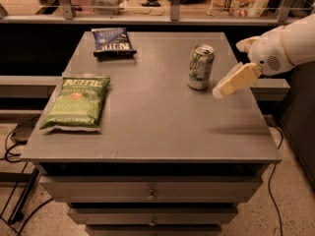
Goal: Knock 7up can over
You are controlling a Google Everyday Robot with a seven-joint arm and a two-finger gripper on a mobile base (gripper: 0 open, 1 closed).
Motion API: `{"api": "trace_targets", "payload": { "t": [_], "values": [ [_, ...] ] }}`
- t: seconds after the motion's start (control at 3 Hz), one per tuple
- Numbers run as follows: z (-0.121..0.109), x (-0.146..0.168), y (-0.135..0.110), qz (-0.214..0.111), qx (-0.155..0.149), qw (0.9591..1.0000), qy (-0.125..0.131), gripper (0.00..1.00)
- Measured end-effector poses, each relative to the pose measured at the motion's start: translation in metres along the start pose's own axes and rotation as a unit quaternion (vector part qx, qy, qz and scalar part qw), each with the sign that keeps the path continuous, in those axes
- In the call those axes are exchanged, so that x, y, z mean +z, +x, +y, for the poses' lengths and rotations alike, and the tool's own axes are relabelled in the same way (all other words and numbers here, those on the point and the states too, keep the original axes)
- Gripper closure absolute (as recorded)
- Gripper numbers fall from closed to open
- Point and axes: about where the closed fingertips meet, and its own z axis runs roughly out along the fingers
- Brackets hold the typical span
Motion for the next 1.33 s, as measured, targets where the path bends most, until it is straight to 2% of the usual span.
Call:
{"api": "trace_targets", "payload": {
  "t": [0.33, 0.67, 1.0, 1.33],
  "values": [
    [-0.009, 0.026, 0.003, -0.024, 0.020, 0.9994, -0.016, 0.00],
    [-0.016, 0.051, -0.002, -0.042, 0.026, 0.9981, -0.036, 0.00],
    [-0.020, 0.075, -0.007, -0.066, 0.037, 0.9955, -0.056, 0.00],
    [-0.020, 0.090, -0.017, -0.095, 0.042, 0.9919, -0.073, 0.16]
  ]
}}
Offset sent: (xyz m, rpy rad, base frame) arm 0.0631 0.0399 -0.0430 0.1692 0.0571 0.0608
